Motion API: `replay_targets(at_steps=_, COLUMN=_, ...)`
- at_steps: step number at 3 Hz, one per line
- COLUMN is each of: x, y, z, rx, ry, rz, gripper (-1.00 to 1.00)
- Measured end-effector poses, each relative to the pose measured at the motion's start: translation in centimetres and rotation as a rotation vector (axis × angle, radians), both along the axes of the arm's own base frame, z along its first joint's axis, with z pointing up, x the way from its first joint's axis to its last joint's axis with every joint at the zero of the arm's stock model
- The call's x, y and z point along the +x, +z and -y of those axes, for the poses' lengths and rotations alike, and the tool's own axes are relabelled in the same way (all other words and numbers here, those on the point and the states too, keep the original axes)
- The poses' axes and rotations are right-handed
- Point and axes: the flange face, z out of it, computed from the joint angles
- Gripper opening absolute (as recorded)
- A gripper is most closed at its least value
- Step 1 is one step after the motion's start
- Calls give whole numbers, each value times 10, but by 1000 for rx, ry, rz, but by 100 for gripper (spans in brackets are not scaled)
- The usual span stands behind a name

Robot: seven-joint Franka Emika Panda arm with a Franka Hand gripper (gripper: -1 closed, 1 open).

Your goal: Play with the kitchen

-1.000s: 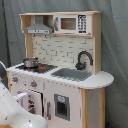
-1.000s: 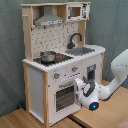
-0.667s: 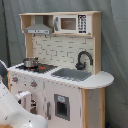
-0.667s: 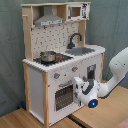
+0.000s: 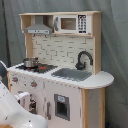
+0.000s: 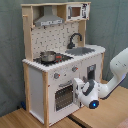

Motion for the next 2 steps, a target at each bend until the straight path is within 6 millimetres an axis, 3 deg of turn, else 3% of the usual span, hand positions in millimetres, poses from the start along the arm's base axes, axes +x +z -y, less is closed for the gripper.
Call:
replay_targets(at_steps=1, x=-46, y=2, z=-34, rx=8, ry=87, rz=3, gripper=100)
replay_targets(at_steps=2, x=-64, y=25, z=-50, rx=15, ry=102, rz=38, gripper=100)
